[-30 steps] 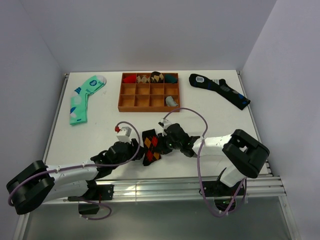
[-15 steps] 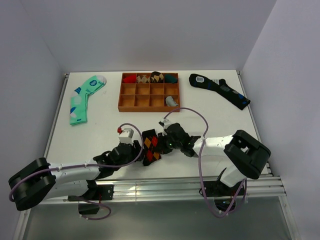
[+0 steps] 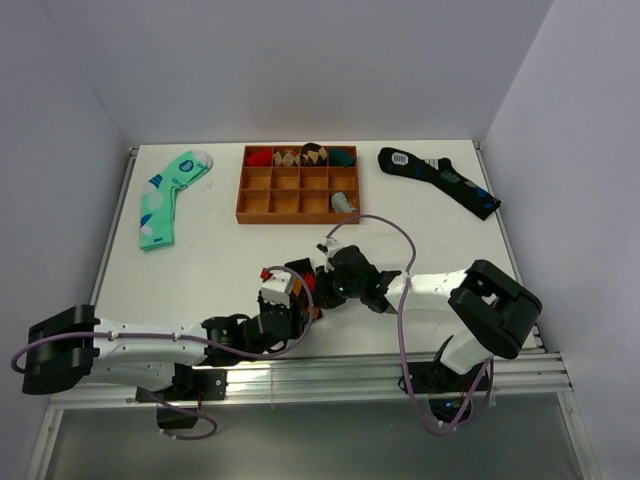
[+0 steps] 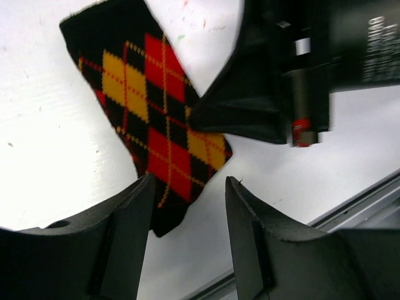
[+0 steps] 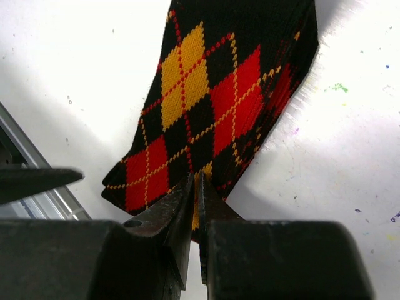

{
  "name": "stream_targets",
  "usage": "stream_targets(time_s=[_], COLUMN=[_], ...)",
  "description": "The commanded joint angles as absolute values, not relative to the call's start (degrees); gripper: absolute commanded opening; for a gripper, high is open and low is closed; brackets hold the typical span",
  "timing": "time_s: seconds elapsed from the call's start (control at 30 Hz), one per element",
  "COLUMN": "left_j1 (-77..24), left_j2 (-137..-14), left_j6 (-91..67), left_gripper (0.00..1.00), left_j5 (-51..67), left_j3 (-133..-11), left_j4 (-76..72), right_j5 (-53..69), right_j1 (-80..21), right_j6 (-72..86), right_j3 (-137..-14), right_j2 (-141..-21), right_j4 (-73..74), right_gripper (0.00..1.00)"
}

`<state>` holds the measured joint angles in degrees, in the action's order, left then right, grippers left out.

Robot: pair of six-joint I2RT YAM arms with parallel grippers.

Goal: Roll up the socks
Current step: Adjust the sock at the center of the board.

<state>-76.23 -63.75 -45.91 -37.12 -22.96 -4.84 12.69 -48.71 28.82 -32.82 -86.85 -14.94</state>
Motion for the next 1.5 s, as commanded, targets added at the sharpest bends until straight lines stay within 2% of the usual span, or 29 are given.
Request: stream_targets(time_s=[0.0,0.23,0.43,0.63,0.83,0.93,1.0,1.2,1.37,1.47], left_j1=[-79.5,-80.1,-77.6,-72.1,-65.0,-61.2,-58.2,-50.7,-48.8,-48.1], left_j2=[-66.3,-65.6,-63.8,-61.5,-63.1,-66.3,-68.1,-68.4,-67.9,-68.8], left_j6=[-44.4,-39.8,-37.4,-37.8,-40.5,-41.2,-41.8,-41.0,-42.9,-45.0], left_gripper=[0.55,0.59,0.6,0.59,0.57,0.56,0.55,0.54,0.52,0.44], left_j5=[-46.1,-47.9,-43.9,-38.1,-33.3,-29.6,-25.5,-15.3,-14.2,-14.6], left_j3=[-29.1,-31.2,-29.9,-28.5,-28.5,-28.9,-29.1,-27.3,-26.8,-27.4], left_j4=[4.6,5.5,3.9,3.0,1.8,-1.1,-2.0,-6.2,-6.0,-3.7], right_j5=[13.0,18.6,22.0,22.8,15.0,7.6,2.3,-6.0,-11.8,-11.3], right_j1=[-47.7,-43.0,-40.3,-40.2,-44.5,-50.8,-54.6,-54.8,-54.1,-54.1], right_j6=[27.2,25.8,23.5,26.6,25.3,22.5,21.8,24.0,29.3,30.1], right_j3=[-36.4,-42.1,-49.0,-41.1,-31.6,-30.3,-30.1,-30.5,-29.2,-30.2], right_j2=[-87.9,-92.8,-97.3,-87.9,-75.9,-73.7,-73.4,-74.7,-76.0,-79.3], right_j4=[-14.0,-12.9,-7.9,-12.1,-16.9,-17.0,-16.6,-12.5,-11.2,-10.3], right_gripper=[0.14,0.13,0.12,0.15,0.21,0.23,0.22,0.21,0.19,0.15])
